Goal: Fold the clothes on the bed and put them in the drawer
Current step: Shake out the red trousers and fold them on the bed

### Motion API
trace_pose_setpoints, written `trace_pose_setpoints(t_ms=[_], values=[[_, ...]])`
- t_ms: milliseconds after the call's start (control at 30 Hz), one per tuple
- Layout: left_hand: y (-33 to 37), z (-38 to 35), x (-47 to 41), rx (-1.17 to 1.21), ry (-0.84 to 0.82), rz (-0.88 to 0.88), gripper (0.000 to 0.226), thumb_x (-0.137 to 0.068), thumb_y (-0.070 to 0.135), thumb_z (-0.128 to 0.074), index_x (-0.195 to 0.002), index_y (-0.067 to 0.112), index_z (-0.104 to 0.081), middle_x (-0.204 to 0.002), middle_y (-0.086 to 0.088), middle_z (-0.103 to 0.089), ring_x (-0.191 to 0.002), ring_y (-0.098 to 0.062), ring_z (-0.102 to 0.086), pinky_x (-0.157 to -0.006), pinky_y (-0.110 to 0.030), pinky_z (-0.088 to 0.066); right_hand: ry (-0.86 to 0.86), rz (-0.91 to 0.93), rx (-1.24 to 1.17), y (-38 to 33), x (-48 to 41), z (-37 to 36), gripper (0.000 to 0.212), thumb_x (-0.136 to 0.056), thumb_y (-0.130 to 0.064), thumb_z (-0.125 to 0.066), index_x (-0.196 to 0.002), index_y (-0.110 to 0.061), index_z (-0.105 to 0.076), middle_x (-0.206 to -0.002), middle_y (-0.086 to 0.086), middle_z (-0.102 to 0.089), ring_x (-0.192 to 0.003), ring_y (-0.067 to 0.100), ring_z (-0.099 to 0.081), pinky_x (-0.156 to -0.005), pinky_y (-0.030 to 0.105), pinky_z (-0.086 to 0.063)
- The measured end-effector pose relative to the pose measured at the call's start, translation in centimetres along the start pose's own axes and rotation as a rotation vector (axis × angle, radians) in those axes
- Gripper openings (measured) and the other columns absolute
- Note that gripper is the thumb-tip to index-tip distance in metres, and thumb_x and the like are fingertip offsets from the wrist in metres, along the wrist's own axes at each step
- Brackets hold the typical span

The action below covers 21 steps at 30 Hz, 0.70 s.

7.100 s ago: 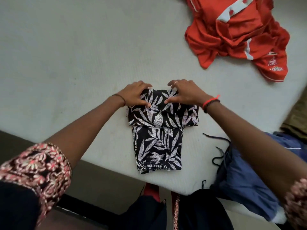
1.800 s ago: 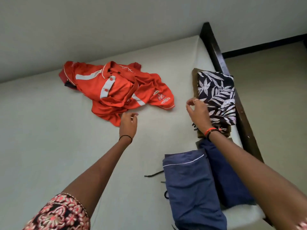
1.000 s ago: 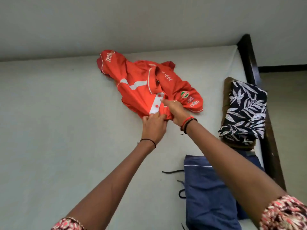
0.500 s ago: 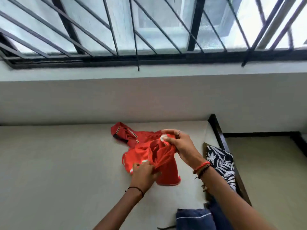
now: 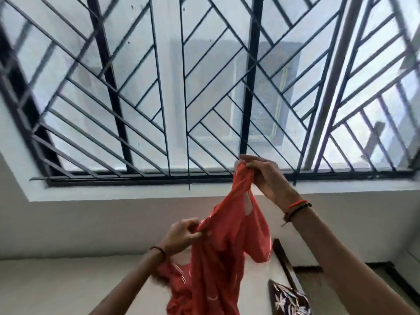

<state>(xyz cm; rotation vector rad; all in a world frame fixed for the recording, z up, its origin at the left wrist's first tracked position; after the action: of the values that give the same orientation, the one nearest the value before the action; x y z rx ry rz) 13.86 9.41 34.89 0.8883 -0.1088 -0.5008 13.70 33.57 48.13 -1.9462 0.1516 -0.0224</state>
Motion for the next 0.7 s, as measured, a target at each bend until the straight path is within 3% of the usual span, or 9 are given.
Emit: trace_pose_setpoints(t_ms=[67,133,233,300,400,467,533,600,700], values=[[4.2,2.9,0.1,0.088,-0.117,-0.091,0.028,-0.062,0.071,-0.069,-0.073,0.045,-0.063,-0.063,0.017,-0.052,-0.061,0.002,-0.042,-0.056,-0.020,-0.035,-0.061,0.032,0.008,-3.6,0.1,-1.1,0.036,-0.082,0.007,-0.035,-0.099,-0.003,-0.066,-0.082,0.011,-0.069,-0.074,0.023,-0.062,-0.066,0.028,-0.051],[8.0,5.2,0.4,0.132,-0.268,-0.135,0.026,-0.070,0.048,-0.077,-0.094,0.044,-0.068,-0.081,0.020,-0.064,-0.074,0.006,-0.053,-0.069,-0.015,-0.047,-0.127,0.071,0.008,-6.7,0.5,-2.1,0.046,-0.072,0.010,-0.031,-0.102,-0.002,-0.063,-0.085,0.011,-0.070,-0.078,0.023,-0.063,-0.071,0.028,-0.050],[11.0,7.1,-0.2,0.013,-0.493,-0.165,0.039,-0.084,0.008,-0.070,-0.120,0.014,-0.058,-0.088,0.025,-0.067,-0.078,0.011,-0.057,-0.073,-0.013,-0.049,-0.237,0.161,0.032,-10.3,1.3,-3.2,0.061,-0.062,0.018,-0.029,-0.111,-0.002,-0.060,-0.095,0.012,-0.071,-0.090,0.024,-0.065,-0.084,0.027,-0.051],[12.9,7.9,-0.5,-0.126,-0.604,-0.198,0.038,-0.083,0.007,-0.070,-0.119,0.007,-0.057,-0.099,0.016,-0.066,-0.082,0.008,-0.058,-0.079,-0.016,-0.049,-0.292,0.239,0.095,-12.1,1.9,-3.6,0.065,-0.061,0.021,-0.033,-0.114,-0.004,-0.062,-0.103,0.015,-0.068,-0.096,0.026,-0.063,-0.086,0.028,-0.051],[14.9,8.9,-1.6,-0.384,-0.650,-0.215,0.030,-0.082,0.007,-0.072,-0.109,0.000,-0.060,-0.094,0.003,-0.060,-0.066,0.014,-0.053,-0.068,-0.007,-0.043,-0.288,0.336,0.187,-14.2,2.3,-4.0,0.072,-0.064,0.030,-0.024,-0.113,-0.007,-0.062,-0.100,0.010,-0.070,-0.094,0.021,-0.065,-0.082,0.026,-0.053],[15.9,9.6,-2.3,-0.535,-0.606,-0.245,0.024,-0.083,0.007,-0.071,-0.098,-0.007,-0.060,-0.083,-0.006,-0.059,-0.064,0.005,-0.052,-0.064,-0.017,-0.044,-0.257,0.392,0.189,-15.1,2.5,-4.2,0.073,-0.066,0.034,-0.022,-0.107,-0.008,-0.065,-0.093,0.006,-0.073,-0.090,0.016,-0.069,-0.079,0.023,-0.056],[16.4,10.5,-3.1,-0.665,-0.515,-0.255,0.023,-0.083,0.009,-0.071,-0.095,-0.008,-0.061,-0.087,-0.019,-0.066,-0.076,-0.016,-0.060,-0.064,-0.022,-0.042,-0.237,0.431,0.180,-15.5,2.5,-3.9,0.066,-0.072,0.033,-0.030,-0.097,-0.012,-0.072,-0.088,0.006,-0.074,-0.085,0.014,-0.070,-0.075,0.021,-0.056],[16.9,11.0,-3.8,-0.735,-0.472,-0.263,0.027,-0.080,0.011,-0.073,-0.101,-0.001,-0.064,-0.097,-0.018,-0.070,-0.085,-0.022,-0.064,-0.065,-0.019,-0.043,-0.224,0.467,0.186,-15.7,2.5,-3.3,0.059,-0.077,0.030,-0.036,-0.093,-0.012,-0.074,-0.088,0.005,-0.074,-0.084,0.013,-0.070,-0.075,0.020,-0.055],[17.7,11.2,-4.1,-0.871,-0.496,-0.277,0.041,-0.073,0.021,-0.080,-0.109,0.005,-0.066,-0.100,-0.011,-0.070,-0.080,-0.013,-0.055,-0.074,-0.025,-0.044,-0.237,0.494,0.207,-15.8,2.8,-2.7,0.042,-0.071,0.019,-0.057,-0.092,-0.013,-0.075,-0.090,0.005,-0.074,-0.085,0.013,-0.070,-0.074,0.018,-0.054]])
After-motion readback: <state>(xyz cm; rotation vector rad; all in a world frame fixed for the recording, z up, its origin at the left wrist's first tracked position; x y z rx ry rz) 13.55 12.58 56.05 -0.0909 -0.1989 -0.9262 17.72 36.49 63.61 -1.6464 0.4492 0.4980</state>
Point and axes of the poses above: each hand's wrist, its own x-axis away from the middle knuckle, its own z-axis out of the back of the hand, y = z × x, the point moved 1 cm from there along -x, towards the middle knuckle
